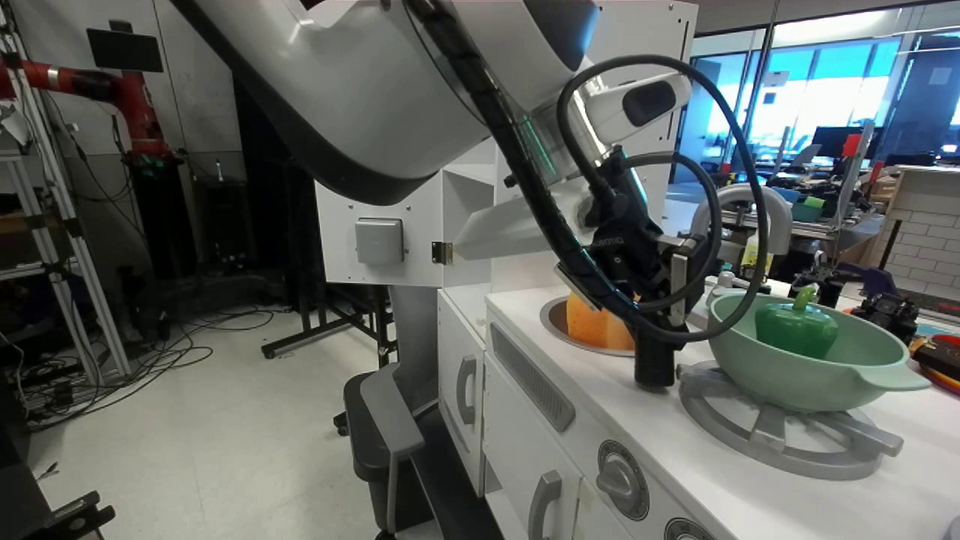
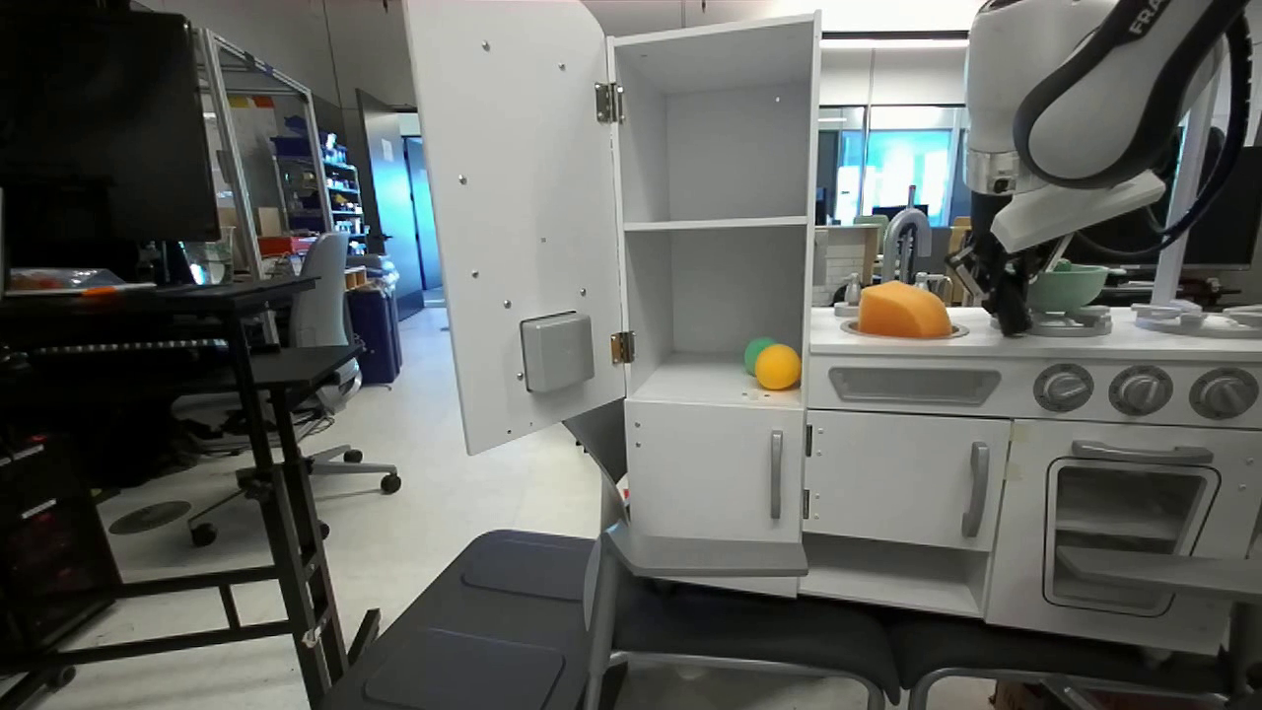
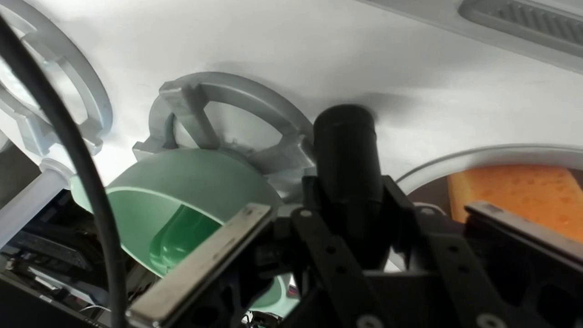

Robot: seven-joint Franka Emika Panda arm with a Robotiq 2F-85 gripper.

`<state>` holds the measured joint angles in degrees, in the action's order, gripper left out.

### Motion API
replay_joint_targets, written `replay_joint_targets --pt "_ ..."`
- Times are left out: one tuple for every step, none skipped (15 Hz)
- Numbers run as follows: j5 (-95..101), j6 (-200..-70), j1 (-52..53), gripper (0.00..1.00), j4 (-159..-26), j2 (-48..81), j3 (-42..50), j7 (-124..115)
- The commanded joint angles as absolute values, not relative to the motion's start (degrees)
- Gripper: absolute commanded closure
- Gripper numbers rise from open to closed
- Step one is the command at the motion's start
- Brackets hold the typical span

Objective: Open the top part of the fridge and put the black bottle and the sponge inside

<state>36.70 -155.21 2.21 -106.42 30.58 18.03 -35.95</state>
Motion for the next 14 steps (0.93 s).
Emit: replay_joint_targets --pt "35.73 -155.09 3.60 0.90 -105.69 30.81 18.63 -34.43" --pt "35.01 -153.95 3.72 0.90 -106.40 29.50 17.65 -32.96" --pt "34.35 -153.84 3.50 0.90 -107.06 28.74 16.73 -31.09" --pt "33.61 -153.32 3.58 0.90 -107.98 27.36 15.58 -28.86" --pt "32.71 -152.62 4.01 0.90 -109.23 25.47 14.34 -26.31" --pt "31.86 -153.04 3.97 0.90 -110.68 24.04 13.48 -23.67" --pt "30.99 -152.22 4.58 0.90 -112.23 21.76 12.23 -21.13" --pt "29.65 -151.18 4.73 0.90 -113.21 20.06 10.71 -18.24" --pt "28.21 -150.05 4.75 0.90 -115.81 17.20 8.79 -14.38" --pt "27.01 -147.99 5.16 0.90 -117.30 14.69 7.32 -11.53" --pt "26.00 -145.18 5.76 0.90 -118.63 11.92 5.62 -8.94" --pt "25.23 -144.24 5.50 0.90 -120.68 9.46 4.17 -6.08" --pt "25.00 -141.83 6.22 0.90 -120.53 7.74 2.92 -5.38" --pt "25.68 -139.37 7.32 0.90 -118.56 6.97 1.84 -6.53"
